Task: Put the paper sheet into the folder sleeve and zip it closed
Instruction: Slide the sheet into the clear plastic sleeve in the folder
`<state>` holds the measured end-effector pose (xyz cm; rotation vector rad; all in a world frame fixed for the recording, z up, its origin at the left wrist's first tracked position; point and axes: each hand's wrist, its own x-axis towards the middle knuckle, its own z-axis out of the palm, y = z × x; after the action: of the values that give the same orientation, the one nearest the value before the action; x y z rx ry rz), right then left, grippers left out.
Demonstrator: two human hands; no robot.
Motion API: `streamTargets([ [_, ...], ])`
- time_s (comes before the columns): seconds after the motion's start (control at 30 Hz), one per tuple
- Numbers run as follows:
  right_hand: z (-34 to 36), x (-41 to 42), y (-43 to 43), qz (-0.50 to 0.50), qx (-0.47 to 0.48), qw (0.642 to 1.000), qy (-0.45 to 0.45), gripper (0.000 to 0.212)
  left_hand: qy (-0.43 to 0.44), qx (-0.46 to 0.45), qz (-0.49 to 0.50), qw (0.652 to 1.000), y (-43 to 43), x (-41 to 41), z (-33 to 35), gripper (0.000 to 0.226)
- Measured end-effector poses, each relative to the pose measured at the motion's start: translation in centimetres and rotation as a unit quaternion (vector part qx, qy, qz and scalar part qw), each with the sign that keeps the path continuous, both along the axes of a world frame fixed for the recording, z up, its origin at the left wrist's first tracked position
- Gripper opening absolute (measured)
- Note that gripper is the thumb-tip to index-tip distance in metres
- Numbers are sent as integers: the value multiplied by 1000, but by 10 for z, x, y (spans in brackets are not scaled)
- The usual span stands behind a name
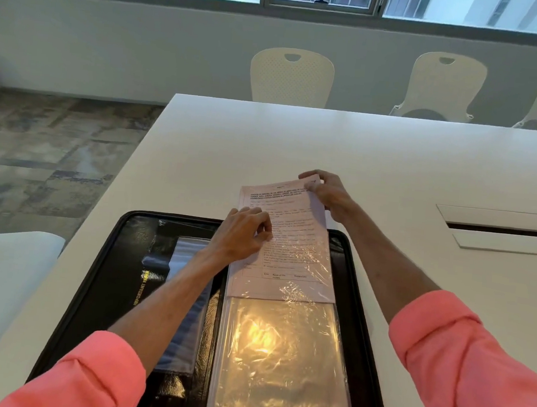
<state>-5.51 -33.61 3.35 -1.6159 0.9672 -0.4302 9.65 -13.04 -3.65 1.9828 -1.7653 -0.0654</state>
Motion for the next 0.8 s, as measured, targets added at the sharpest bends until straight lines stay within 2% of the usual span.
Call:
streamTargets([
  [0.2, 2, -23, 0, 91, 1, 996, -13, 31, 10, -17, 5, 1000, 2, -4, 2, 10],
  [0.37, 1, -36, 2, 144, -13, 986, 81, 30, 10, -18, 15, 1000, 2, -4, 4, 9],
  [0.43, 0, -36, 1, 157, -39, 980, 114, 27, 10, -13, 14, 1000, 2, -4, 4, 11],
  [0.53, -1, -26, 4, 179, -86, 974, 113, 27, 7, -9, 15, 1000, 2, -6, 3, 12],
  [0.67, -1, -2, 11, 223, -183, 946, 149, 21, 8, -4, 13, 1000, 2, -5, 3, 12],
  [0.8, 2, 14, 15, 249, -214, 932, 157, 19, 13, -12, 15, 1000, 2, -2, 3, 12],
])
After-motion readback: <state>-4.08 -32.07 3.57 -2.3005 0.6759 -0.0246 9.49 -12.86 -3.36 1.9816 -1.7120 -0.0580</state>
